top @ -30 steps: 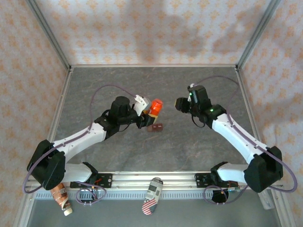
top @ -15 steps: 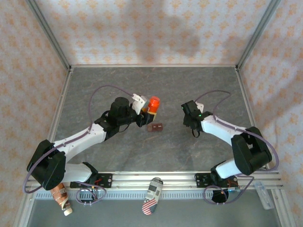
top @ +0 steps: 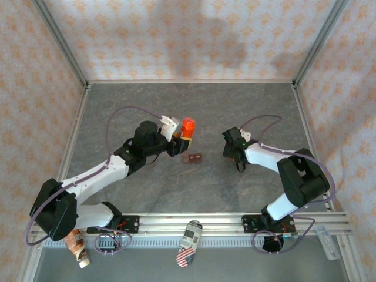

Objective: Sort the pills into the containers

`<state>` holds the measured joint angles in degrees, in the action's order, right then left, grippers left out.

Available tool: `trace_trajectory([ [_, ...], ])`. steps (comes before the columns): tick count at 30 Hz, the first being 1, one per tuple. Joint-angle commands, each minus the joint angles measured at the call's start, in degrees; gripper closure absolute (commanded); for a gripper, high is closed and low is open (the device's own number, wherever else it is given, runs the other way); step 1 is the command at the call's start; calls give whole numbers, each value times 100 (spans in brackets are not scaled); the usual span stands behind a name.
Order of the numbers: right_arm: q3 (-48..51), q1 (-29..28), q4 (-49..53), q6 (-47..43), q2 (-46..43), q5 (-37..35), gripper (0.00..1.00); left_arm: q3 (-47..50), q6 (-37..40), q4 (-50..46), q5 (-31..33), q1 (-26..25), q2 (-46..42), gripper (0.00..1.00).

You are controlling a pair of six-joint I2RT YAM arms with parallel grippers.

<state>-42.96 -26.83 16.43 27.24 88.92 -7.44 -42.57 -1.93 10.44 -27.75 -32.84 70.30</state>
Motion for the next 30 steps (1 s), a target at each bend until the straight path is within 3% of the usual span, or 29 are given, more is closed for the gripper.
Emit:
trace_trajectory([
  [1,-60,28,149,-8,-437,68,21,37,163,-356,232,76,-291,100],
  [5,-196,28,438,-114,-1206,416,21,58,280,-622,249,68,-393,100],
  [11,-435,11,532,-308,-1763,1539,22,108,276,-911,162,71,-386,100],
  [15,-550,-113,444,-337,-1567,2058,23,115,307,-1346,216,76,-416,100],
  [30,-749,-937,-402,-439,-364,2067,27,584,-256,-1808,953,-19,-610,100],
])
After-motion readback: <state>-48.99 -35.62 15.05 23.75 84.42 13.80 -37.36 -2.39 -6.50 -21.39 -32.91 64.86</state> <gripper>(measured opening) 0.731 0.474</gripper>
